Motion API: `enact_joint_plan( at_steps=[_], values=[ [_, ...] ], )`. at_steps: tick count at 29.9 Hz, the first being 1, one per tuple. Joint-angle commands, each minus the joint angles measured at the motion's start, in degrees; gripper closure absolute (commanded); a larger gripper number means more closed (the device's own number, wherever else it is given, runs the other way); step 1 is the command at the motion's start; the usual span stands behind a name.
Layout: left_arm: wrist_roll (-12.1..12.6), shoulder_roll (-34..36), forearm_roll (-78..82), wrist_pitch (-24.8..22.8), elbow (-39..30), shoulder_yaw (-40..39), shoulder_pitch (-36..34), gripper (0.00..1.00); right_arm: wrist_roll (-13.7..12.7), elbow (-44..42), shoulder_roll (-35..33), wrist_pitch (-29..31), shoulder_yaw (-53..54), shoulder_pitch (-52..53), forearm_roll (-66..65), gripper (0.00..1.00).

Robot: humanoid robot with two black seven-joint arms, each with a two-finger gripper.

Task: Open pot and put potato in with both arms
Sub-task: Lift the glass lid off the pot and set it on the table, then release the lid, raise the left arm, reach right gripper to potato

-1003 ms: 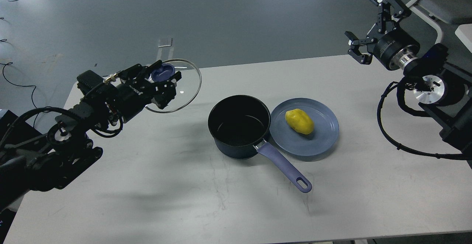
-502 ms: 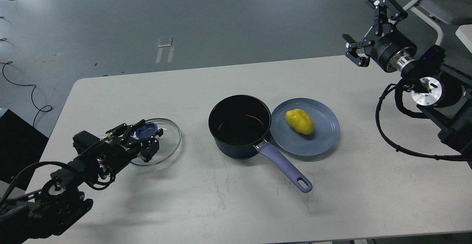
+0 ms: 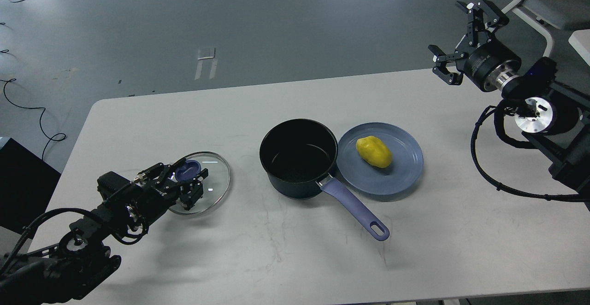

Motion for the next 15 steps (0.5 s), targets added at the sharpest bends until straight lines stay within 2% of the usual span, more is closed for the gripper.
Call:
enact_joint_plan(
  at_steps=[1, 4, 8, 11, 15],
  values=[
    [-0.2, -0.2, -1.2, -0.1, -0.4, 0.0, 0.1, 0.01, 0.0, 0.0, 0.0, 0.0, 0.0, 0.0, 0.0, 0.00],
    [-2.4, -0.1, -3.4, -0.1, -0.9, 0.0, -0.1, 0.01, 0.0, 0.0, -0.1, 0.1, 0.0, 0.0, 0.0, 0.00],
    [-2.4, 0.8, -6.6, -0.1, -3.2, -0.1, -0.7, 0.01, 0.0, 0.1, -0.2, 0.1, 0.0, 0.0, 0.0, 0.00],
    [-2.4, 2.4, -12.9, -0.1, -8.8, -0.3, -1.5, 0.01, 0.0, 0.4, -0.3, 0.3, -0.3, 0.0, -0.1, 0.00],
    [-2.4, 6.8, -26.1, -0.1, -22.0, -1.0, -7.2, 0.01, 0.0, 1.1, -1.7, 0.5, -1.9, 1.4, -4.8, 0.00]
  ],
)
